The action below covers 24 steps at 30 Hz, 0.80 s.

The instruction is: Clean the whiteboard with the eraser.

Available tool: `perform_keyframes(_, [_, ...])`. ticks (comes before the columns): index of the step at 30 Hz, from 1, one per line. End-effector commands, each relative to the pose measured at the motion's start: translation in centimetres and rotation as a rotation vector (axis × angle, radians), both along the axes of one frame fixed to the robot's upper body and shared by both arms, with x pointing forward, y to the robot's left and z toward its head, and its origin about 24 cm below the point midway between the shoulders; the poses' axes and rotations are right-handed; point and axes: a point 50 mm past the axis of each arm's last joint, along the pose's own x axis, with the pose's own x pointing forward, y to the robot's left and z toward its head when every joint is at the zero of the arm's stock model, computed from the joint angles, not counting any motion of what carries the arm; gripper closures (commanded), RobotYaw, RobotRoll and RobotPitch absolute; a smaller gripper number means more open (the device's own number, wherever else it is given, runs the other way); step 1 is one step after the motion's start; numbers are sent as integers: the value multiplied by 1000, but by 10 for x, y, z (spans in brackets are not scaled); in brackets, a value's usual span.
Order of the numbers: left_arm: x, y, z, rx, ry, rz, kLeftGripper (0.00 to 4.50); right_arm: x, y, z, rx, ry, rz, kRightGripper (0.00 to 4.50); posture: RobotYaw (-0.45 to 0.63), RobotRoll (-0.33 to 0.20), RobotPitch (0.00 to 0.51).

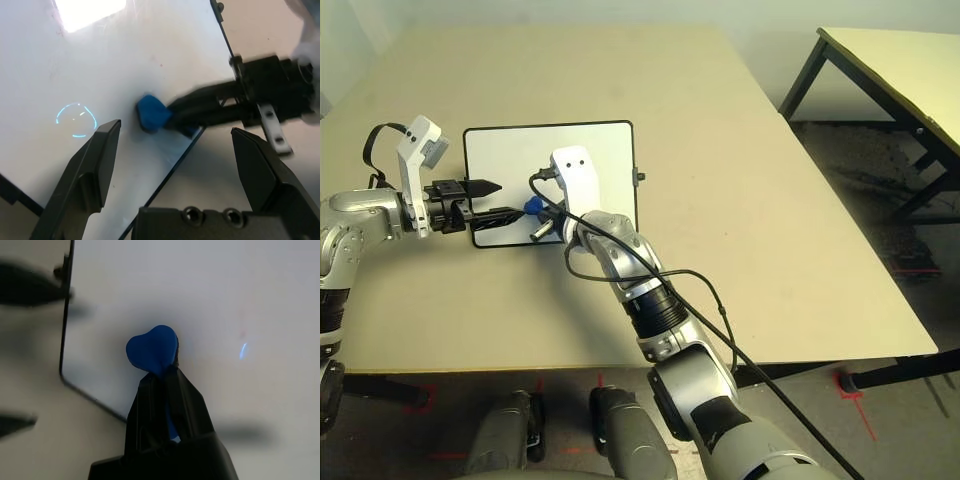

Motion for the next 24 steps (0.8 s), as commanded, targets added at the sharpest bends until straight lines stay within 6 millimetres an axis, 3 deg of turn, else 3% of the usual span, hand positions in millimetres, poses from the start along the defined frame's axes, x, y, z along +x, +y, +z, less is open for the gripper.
perform_keyframes(1, [-1,-1,1,-3,3,-7,0,17,-27,-7,-24,19,-164,4473,30,0,140])
perform_keyframes(7, [0,-2,1,-7,3,-12,0,25,-38,1,-8,-5,-219,4473,21,0,139])
perform_keyframes(19, [-1,-4,0,-9,4,-15,0,-11,-7,-28,-56,105,-46,4475,28,0,141])
perform_keyframes(24, [-1,-3,0,-8,3,-13,0,-13,-7,-31,-63,109,-43,4475,29,0,141])
